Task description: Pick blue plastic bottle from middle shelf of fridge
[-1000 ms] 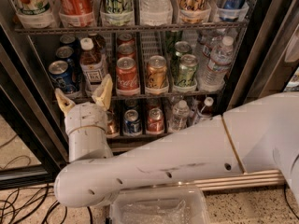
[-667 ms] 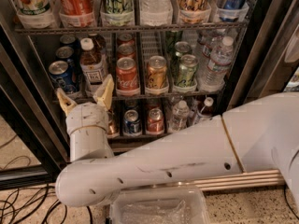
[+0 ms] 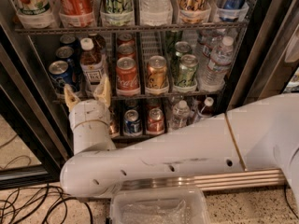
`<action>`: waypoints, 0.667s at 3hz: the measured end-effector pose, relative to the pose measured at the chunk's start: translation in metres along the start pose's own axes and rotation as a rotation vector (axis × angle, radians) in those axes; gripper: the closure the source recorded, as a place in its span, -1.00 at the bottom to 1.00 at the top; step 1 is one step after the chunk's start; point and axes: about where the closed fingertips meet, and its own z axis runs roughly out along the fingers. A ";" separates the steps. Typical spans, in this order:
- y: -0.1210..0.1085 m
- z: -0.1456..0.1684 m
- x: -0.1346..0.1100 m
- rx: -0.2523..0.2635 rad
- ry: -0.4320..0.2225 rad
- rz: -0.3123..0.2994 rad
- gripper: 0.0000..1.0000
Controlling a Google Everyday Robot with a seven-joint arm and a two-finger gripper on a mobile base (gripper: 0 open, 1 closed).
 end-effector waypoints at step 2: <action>-0.015 0.039 -0.003 0.004 0.000 0.049 -0.26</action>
Offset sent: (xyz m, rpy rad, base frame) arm 0.0239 -0.0160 0.0043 0.0577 0.0241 -0.0147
